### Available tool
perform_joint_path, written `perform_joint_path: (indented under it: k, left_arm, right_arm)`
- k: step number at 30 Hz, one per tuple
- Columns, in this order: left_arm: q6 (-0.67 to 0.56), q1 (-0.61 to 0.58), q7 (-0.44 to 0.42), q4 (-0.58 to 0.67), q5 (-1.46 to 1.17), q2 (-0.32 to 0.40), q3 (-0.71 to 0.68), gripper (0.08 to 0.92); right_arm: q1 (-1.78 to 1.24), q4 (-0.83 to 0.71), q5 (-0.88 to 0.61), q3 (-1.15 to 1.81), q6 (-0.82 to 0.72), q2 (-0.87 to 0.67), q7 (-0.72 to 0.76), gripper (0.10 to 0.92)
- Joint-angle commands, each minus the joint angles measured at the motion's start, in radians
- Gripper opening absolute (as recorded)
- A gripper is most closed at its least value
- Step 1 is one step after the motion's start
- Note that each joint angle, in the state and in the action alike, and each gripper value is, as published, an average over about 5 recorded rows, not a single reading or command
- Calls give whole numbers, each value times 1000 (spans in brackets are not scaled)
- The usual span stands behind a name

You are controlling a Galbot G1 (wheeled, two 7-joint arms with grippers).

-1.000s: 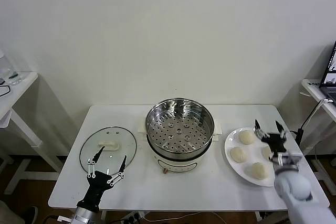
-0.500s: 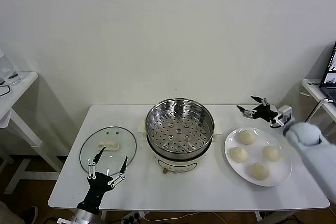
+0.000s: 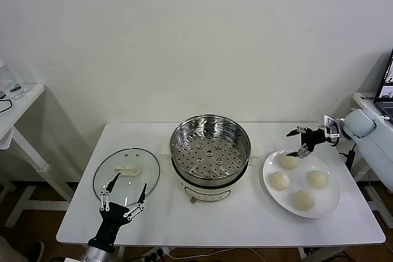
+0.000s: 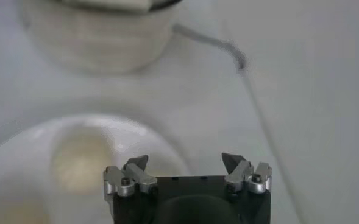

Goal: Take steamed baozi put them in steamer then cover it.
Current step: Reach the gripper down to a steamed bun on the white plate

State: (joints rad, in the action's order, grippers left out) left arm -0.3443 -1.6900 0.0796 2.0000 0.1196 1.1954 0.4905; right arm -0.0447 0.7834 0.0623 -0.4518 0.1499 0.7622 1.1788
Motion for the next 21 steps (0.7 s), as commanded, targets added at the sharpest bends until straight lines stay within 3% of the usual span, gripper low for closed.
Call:
perform_joint_path:
  k: [1, 21]
  left_arm:
    - [3, -6, 3, 3, 1, 2, 6, 823]
    - [3, -7, 5, 1, 3, 5, 5, 823]
  right_arm:
    - [93, -137, 242, -86, 47, 98, 72, 823]
    - [59, -238, 299, -48, 64, 196, 11, 823]
